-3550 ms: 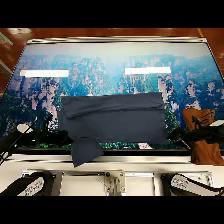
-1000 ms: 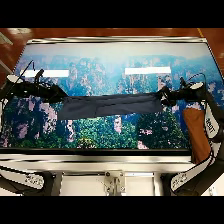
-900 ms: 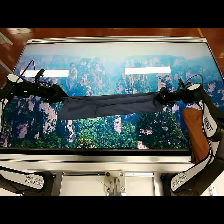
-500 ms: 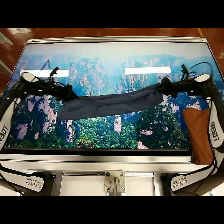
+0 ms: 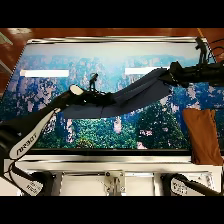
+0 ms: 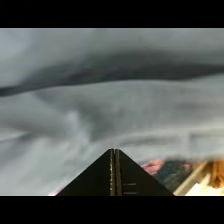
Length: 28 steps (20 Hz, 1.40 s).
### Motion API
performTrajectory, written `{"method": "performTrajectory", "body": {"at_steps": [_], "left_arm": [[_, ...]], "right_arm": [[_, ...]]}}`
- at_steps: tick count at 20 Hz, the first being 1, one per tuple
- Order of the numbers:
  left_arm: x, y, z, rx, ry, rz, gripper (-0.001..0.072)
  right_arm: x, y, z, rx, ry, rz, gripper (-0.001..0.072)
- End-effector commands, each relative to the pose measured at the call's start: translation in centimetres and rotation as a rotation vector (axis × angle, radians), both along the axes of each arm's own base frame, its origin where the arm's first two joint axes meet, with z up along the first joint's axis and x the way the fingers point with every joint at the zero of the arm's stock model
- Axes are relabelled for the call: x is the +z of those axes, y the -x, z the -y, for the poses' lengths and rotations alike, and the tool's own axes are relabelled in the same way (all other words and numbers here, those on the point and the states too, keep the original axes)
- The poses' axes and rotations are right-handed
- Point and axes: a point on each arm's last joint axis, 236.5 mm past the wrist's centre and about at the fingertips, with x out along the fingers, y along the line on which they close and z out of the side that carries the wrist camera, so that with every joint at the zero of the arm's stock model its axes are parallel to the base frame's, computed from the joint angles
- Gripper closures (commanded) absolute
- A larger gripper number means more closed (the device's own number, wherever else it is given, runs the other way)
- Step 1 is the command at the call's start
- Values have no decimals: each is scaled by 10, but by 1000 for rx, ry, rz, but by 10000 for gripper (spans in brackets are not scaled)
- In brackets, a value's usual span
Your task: Fold the shirts.
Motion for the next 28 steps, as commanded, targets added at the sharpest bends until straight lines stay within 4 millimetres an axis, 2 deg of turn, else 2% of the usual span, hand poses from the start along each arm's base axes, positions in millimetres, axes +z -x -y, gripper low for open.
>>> {"method": "performTrajectory", "body": {"at_steps": [1,3,5,6,8,10,11,13,15,17,19,21,23,24,26,28], "left_arm": [[-15,21,59,36,98,-57,662],[-23,20,76,85,156,-86,662],[-21,16,88,102,217,-96,662],[-16,10,89,101,233,-76,663],[1,-2,78,94,256,-36,663],[24,-16,51,51,245,45,665],[38,-25,29,27,206,108,665],[71,-45,-28,31,112,215,665],[118,-63,-98,83,14,332,665],[177,-73,-174,181,-52,460,665],[243,-68,-245,312,-73,583,664],[299,-47,-301,420,-104,695,664],[339,-17,-334,479,-138,774,663],[353,0,-342,495,-145,791,663],[370,27,-345,490,-161,814,663],[379,49,-335,453,-173,832,663]], "right_arm": [[40,30,-9,-15,-12,30,649],[57,41,-11,-31,-21,48,649],[69,52,-13,-41,-28,60,649],[73,56,-13,-44,-25,67,649],[69,56,-5,-73,13,57,649],[58,48,7,-116,66,51,649],[57,41,5,-123,68,61,649],[52,24,-12,-110,53,86,649],[44,4,-44,-76,36,121,650],[29,-10,-89,-28,15,140,650],[6,-18,-141,29,1,141,649],[-25,-20,-194,79,-6,129,650],[-61,-20,-239,93,-15,101,650],[-79,-21,-257,87,-28,81,649],[-112,-22,-288,56,-84,18,649],[-140,-23,-309,0,-167,-77,649]]}}
